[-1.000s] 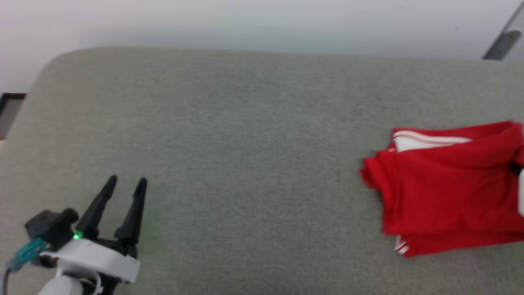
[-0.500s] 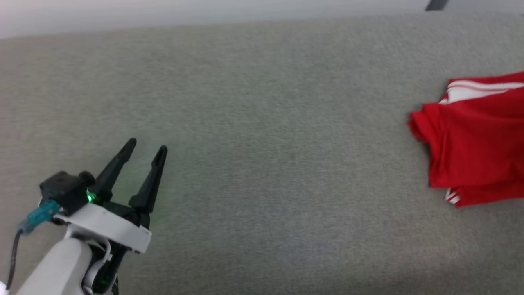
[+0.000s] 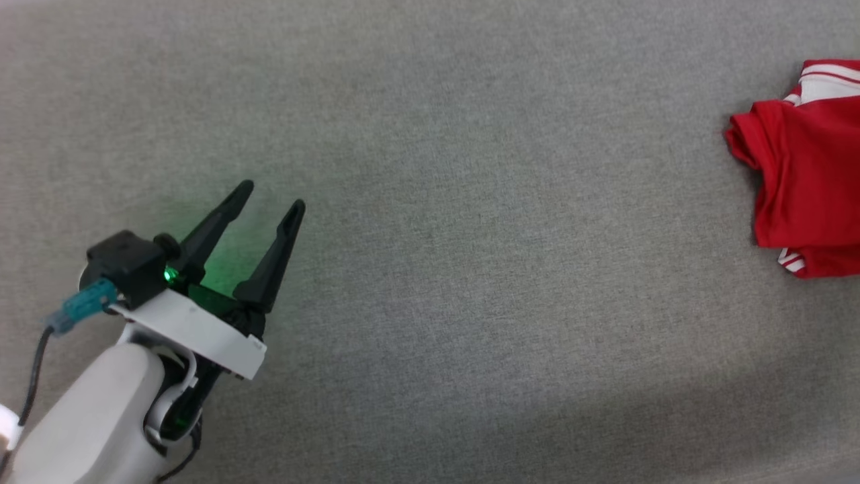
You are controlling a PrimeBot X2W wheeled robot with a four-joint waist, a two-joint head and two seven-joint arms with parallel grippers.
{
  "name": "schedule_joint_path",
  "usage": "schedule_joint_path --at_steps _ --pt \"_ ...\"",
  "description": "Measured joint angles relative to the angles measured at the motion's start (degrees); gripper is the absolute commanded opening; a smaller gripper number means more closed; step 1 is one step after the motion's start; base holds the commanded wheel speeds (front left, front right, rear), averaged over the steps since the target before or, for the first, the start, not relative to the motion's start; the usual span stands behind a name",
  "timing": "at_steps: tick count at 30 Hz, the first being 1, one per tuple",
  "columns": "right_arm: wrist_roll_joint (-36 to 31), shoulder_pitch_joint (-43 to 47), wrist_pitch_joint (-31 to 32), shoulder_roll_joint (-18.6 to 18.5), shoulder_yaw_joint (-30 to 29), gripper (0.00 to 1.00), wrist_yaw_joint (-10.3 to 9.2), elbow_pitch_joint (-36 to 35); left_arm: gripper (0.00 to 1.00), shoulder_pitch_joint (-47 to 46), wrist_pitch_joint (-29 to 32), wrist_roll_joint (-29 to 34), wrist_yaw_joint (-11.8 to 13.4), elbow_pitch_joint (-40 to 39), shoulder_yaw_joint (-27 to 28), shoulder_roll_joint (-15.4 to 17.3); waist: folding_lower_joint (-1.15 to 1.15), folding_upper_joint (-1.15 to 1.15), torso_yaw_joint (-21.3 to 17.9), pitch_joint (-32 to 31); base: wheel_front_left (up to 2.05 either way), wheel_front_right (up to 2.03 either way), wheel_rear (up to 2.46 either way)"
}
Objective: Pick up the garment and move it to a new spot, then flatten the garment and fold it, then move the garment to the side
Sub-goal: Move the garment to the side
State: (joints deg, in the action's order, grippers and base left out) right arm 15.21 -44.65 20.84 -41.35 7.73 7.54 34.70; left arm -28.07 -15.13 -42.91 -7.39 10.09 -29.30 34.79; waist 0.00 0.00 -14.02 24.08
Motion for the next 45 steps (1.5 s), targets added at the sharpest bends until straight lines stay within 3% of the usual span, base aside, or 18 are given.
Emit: schedule_joint_path --at_steps 11,14,16,17,18,33,45 --pt "-2.69 -2.81 -6.17 5.21 -1.89 0.01 0.0 12.02 1.0 -2.49 0.0 -1.58 0.0 0.58 -2.11 0.64 0.0 0.0 1.97 2.82 0.0 0.0 0.0" --pt "-4.01 -3.64 -6.86 6.22 -2.81 0.24 0.0 14.46 1.0 -2.47 0.0 -2.0 0.0 0.67 -1.9 0.63 0.0 0.0 2.82 3.01 0.0 0.0 0.0" --pt "-5.19 -4.56 -7.26 6.56 -3.34 0.47 0.0 15.85 1.0 -2.44 0.0 -2.1 0.0 0.71 -1.81 0.49 0.0 0.0 3.23 2.96 0.0 0.0 0.0" --pt "-5.47 -5.11 -7.67 6.82 -3.66 0.8 0.0 16.38 1.0 -2.4 0.0 -2.15 0.0 0.81 -1.67 0.41 0.0 0.0 3.34 2.82 0.0 0.0 0.0" --pt "-5.7 -5.7 -7.82 7.02 -3.9 1.0 0.0 17.07 1.0 -2.36 0.0 -2.18 0.0 0.87 -1.53 0.3 0.0 0.0 3.41 2.62 0.0 0.0 0.0" --pt "-5.41 -8.16 -12.76 7.97 -1.43 1.0 0.0 19.27 1.0 4.0 0.0 -1.85 0.0 1.41 3.26 -1.63 0.0 0.0 4.25 -4.33 0.0 0.0 0.0" --pt "1.12 0.32 -26.09 11.73 2.97 1.0 0.0 15.55 1.0 14.27 0.0 0.48 0.0 1.88 11.68 -3.31 0.0 0.0 6.69 -13.12 0.0 0.0 0.0"
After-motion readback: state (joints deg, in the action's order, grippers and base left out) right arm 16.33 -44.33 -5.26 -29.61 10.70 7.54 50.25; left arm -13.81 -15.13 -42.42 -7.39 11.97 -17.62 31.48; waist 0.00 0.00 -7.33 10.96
